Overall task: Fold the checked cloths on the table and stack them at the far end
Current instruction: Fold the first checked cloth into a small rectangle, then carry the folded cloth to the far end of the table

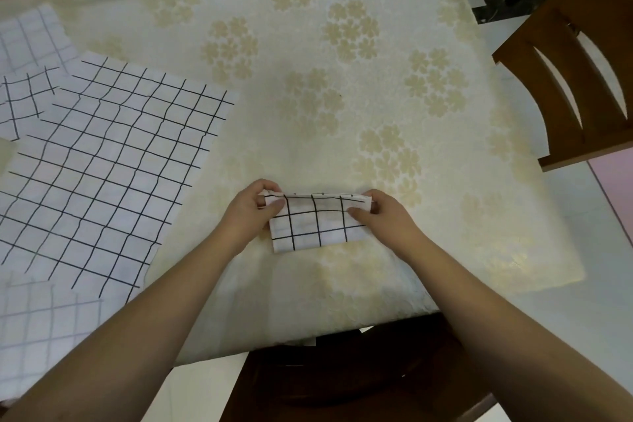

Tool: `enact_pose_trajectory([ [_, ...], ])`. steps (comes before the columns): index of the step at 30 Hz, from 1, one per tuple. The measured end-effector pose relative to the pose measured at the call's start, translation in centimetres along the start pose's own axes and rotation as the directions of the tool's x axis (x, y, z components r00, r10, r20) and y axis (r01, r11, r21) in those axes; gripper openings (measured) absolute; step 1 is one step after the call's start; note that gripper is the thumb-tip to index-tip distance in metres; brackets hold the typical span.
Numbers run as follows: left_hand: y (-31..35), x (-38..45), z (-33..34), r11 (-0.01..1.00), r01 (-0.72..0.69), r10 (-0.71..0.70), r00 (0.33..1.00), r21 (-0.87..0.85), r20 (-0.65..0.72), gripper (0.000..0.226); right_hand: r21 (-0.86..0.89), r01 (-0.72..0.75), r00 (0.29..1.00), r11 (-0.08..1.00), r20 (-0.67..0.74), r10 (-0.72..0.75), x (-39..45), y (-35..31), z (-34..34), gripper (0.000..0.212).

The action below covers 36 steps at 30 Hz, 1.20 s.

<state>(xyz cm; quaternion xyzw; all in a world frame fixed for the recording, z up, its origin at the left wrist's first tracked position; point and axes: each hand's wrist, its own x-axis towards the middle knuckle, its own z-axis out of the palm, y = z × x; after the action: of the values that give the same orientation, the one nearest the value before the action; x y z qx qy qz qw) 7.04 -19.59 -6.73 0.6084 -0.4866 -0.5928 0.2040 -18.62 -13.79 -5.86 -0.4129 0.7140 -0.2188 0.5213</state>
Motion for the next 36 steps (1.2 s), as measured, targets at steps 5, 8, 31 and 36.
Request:
enact_pose_trajectory([
  [5,0.6,-1.0,0.5,0.974,0.09,-0.076,0.995,-0.207,0.071,0.026,0.377,-0.081,0.997,0.922,0.021,0.079,-2.4,0.6,0.2,0.02],
  [8,1.3,-2.2,0.8,0.933,0.169,-0.161,0.986,-0.319,0.053,0.025,0.549,-0.149,0.988,0.822,0.062,0.138,-3.8,0.9,0.5,0.02],
  [31,2.3,-19.4,1.2,0.988,0.123,-0.096,0.965,-0.098,0.245,0.017,0.637,0.07,0.963,0.767,-0.244,0.114,-24.1,2.0,3.3,0.018],
  [36,2.8,-20.7,3.5,0.994,0.082,-0.057,0.958,-0.078,0.281,0.018,0.651,0.146,0.925,0.745,-0.358,0.131,-27.9,3.2,2.2,0.021],
])
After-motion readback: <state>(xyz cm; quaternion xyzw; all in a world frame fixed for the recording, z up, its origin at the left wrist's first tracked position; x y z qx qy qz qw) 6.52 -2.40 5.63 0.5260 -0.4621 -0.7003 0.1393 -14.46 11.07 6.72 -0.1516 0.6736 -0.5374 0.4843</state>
